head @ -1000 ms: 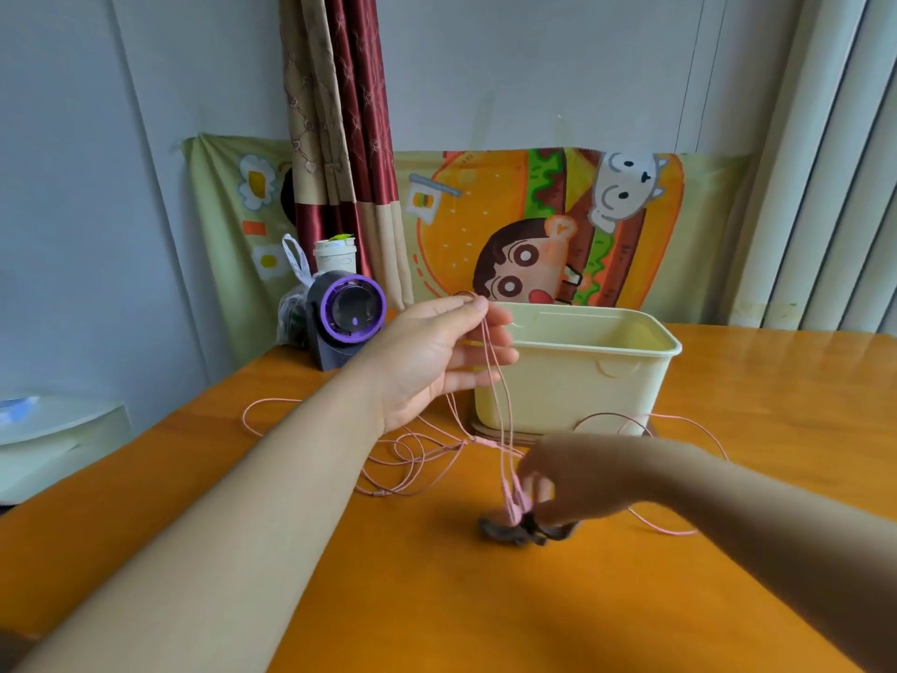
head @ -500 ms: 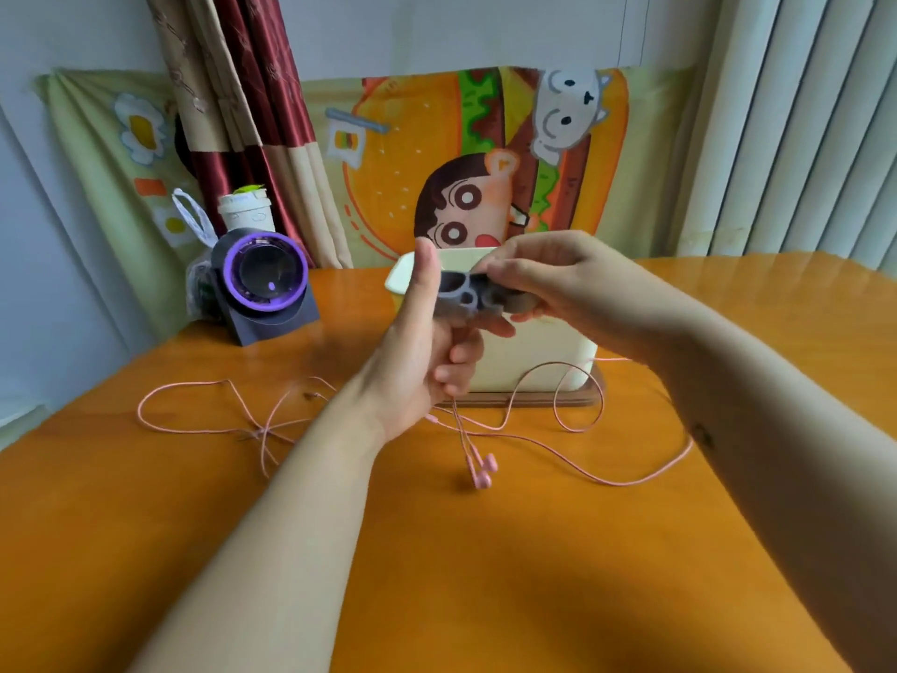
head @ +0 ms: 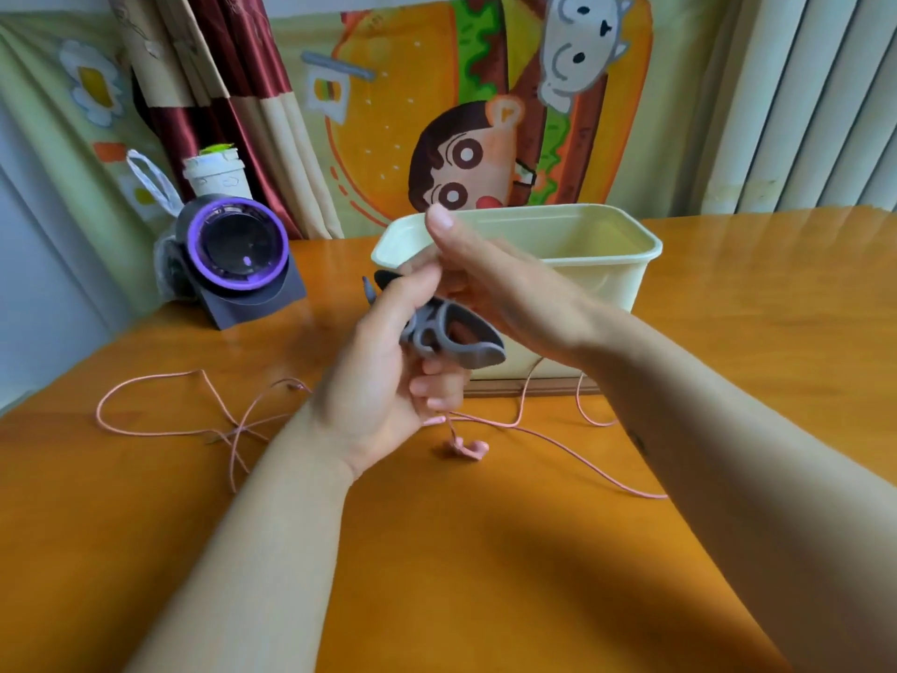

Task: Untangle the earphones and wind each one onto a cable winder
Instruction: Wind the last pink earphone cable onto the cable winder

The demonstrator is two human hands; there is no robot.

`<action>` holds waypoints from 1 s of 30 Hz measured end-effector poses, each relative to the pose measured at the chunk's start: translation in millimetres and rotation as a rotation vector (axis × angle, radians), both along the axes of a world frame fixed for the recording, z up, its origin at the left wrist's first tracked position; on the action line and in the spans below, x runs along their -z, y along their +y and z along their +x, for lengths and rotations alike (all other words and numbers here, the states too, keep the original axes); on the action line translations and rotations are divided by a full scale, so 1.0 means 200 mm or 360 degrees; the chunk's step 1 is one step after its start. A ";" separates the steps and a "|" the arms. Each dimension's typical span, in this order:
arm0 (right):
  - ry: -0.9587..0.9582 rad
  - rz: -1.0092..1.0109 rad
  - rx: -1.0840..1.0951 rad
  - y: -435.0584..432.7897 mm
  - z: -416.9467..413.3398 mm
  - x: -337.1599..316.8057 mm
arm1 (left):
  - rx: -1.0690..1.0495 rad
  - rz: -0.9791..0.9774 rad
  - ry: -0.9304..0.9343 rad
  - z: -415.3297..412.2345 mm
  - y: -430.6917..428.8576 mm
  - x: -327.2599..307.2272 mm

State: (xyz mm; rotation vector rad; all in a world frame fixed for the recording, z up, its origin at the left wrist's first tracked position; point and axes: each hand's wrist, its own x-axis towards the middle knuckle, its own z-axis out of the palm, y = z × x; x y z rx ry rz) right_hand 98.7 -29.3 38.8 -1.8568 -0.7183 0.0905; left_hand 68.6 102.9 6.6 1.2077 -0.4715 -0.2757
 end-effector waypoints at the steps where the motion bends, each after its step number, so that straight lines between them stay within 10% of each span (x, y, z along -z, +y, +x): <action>1: -0.0013 -0.0051 -0.0011 -0.01 -0.01 0.00 | 0.0051 0.0037 -0.0016 -0.01 0.01 0.00; 30: -0.0046 -0.0357 0.0020 -0.04 -0.12 0.03 | 0.0786 0.0340 0.0096 -0.05 0.12 0.00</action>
